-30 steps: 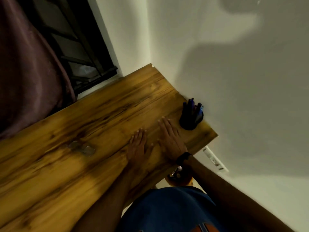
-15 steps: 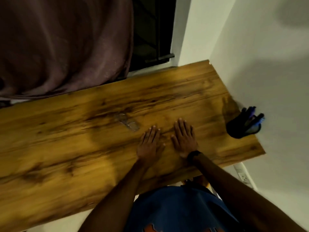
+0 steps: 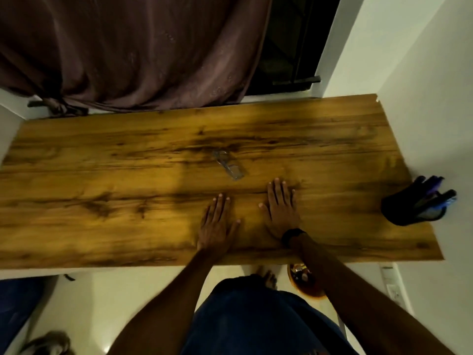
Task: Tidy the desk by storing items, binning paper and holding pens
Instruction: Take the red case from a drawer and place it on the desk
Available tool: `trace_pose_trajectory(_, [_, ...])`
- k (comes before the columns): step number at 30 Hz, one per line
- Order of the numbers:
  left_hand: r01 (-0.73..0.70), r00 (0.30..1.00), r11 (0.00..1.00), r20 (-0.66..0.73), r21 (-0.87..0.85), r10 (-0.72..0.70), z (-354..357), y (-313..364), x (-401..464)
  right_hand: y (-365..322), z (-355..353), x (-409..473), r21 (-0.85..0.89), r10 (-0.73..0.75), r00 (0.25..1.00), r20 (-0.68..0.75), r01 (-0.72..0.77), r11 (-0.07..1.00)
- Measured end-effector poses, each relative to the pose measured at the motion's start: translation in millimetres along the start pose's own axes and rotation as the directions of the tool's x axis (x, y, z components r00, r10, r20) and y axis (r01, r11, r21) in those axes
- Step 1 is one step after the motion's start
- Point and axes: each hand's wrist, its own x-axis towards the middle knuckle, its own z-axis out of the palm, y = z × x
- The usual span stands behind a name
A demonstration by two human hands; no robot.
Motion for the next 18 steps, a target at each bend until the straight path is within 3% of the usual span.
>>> trace_pose_trajectory(8, [0.142, 0.989, 0.989, -0.025, -0.049, -0.143, -7, -51, -71, -69, 25, -30, 0.008, -0.091, 0.996, 0.024, 0.091, 0.996])
trace_pose_trajectory(18, [0.198, 0.98, 0.979, -0.023, -0.056, -0.199, -20, -145, -140, -167, 50, -53, -0.057, -0.104, 0.993, 0.064, 0.107, 0.993])
